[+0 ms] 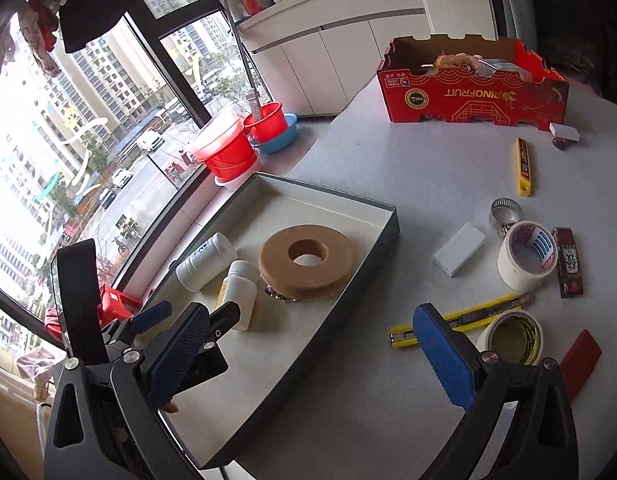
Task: Organize rigid objects
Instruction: 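Release the yellow-label bottle with left tool while right tool releases the tan ring into the tray, then move both open tools from the tray toward the white plug and red block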
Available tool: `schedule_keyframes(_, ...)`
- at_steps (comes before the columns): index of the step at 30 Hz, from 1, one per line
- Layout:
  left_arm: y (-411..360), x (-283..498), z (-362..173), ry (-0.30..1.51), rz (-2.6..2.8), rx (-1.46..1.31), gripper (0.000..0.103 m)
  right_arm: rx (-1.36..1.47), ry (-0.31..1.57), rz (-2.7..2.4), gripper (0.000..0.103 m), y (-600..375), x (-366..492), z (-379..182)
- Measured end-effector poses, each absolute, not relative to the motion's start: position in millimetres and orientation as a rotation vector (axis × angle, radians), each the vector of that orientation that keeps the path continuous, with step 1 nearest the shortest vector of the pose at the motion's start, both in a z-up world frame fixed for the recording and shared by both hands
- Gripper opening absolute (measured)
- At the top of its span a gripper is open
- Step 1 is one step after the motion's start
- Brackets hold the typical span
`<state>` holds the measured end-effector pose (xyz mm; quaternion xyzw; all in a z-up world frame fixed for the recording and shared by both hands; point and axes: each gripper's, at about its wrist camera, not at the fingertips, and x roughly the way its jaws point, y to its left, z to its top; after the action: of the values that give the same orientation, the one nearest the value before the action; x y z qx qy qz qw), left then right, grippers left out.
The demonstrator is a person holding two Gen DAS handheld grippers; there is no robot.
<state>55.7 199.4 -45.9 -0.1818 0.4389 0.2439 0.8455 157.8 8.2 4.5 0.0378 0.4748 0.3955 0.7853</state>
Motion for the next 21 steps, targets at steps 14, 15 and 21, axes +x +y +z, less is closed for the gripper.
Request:
schedule_keyframes(14, 108, 48, -41, 0.967, 0.363, -0.299, 0.103, 0.139, 1.139, 0.632, 0.102, -106, 125, -36)
schedule_keyframes(15, 100, 49, -41, 0.97, 0.354, -0.288, 0.103, 0.138, 1.135, 0.606, 0.102, -115, 123, -38)
schedule_keyframes(21, 61, 54, -44, 0.995, 0.284, -0.236, 0.103, 0.161, 1.122, 0.457, 0.102, -168, 109, -51)
